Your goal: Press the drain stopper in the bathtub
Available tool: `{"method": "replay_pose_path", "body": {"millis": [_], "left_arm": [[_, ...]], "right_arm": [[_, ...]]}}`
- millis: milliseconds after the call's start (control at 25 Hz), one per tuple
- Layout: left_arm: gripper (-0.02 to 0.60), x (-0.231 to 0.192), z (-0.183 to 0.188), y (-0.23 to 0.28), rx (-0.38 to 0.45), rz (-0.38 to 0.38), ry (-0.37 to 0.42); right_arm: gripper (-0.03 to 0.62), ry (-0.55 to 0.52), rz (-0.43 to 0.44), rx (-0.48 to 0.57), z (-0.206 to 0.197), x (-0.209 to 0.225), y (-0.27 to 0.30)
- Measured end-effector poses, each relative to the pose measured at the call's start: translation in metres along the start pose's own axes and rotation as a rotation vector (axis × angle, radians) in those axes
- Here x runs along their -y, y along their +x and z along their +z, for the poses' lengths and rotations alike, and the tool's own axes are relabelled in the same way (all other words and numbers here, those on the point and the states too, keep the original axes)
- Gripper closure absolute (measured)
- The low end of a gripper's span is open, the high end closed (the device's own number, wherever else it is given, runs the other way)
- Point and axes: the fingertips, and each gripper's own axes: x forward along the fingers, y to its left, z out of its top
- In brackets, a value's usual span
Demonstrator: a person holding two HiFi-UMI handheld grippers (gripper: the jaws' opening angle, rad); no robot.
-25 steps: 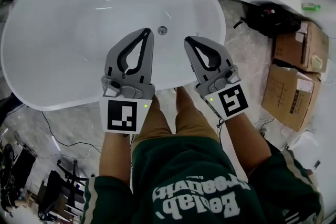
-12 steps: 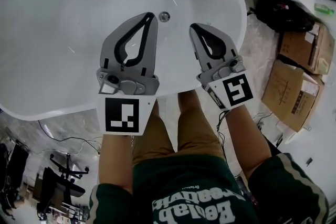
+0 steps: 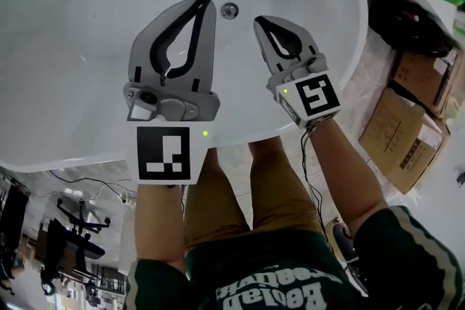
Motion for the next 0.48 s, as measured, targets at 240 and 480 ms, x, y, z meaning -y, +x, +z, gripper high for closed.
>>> {"method": "replay_pose_path", "body": {"millis": [240,480], "left_arm": [[0.575,-0.008,-0.031,0.017,-0.029,0.017,-0.014],[0.575,-0.013,-0.058,0.040,-0.066,0.009,-0.020]], "right_arm": [[0.580,-0.038,0.039,-0.093,-0.045,0.016,0.046],[0.580,-0.052,0.080,-0.207,-0.104,0.028,0.092]]}}
